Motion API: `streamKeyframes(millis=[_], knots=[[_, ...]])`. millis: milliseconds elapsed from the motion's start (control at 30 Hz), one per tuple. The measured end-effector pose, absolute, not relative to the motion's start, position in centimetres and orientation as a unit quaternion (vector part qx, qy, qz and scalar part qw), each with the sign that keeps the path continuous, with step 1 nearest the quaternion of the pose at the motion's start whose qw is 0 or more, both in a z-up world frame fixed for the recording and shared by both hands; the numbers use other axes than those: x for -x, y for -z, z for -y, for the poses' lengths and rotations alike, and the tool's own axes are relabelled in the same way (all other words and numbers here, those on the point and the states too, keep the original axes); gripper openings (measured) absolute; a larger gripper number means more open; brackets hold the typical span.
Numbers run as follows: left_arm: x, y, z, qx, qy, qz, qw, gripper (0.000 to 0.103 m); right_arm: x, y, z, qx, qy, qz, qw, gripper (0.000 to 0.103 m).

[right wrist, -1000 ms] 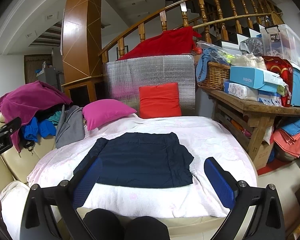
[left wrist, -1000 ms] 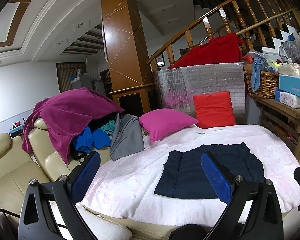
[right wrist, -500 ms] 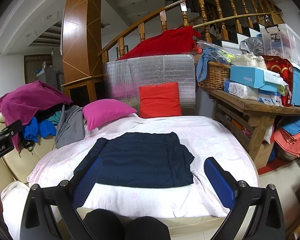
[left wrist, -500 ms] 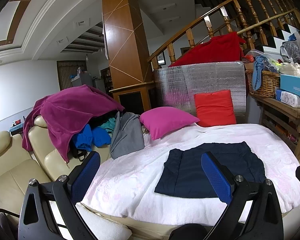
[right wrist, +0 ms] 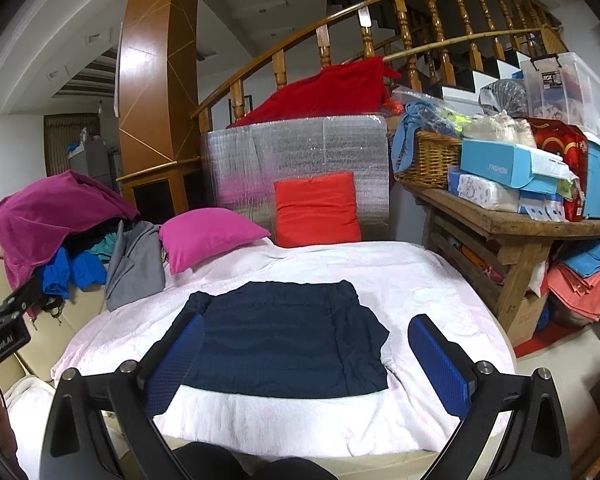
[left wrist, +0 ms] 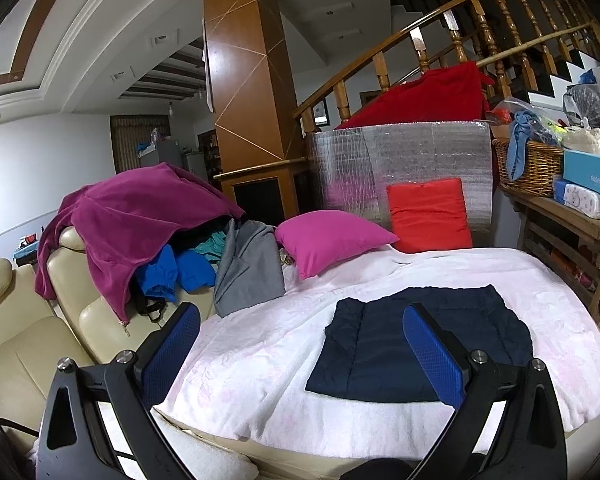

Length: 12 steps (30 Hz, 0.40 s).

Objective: Fold large clothes

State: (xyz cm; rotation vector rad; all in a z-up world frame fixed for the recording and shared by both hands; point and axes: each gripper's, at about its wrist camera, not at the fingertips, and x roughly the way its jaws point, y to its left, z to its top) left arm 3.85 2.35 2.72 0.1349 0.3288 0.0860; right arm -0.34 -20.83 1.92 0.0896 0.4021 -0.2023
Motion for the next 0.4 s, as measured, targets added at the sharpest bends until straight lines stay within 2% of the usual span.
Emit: streamKeyframes(millis=[167, 400], knots=[[-7.8, -0.7, -3.4, -0.051, 0.003, -0.213, 0.976, 0.101, -3.1, -0.9, 22.5, -0.053, 0.109, -0.219, 0.968, 0.103], [-16.9, 3.9, -7.3, 0.003, 0.026, -0.28, 0.96, 0.101, -11.1, 4.2, 31.6, -0.082, 0.17, -0.262, 0.946, 0.103]])
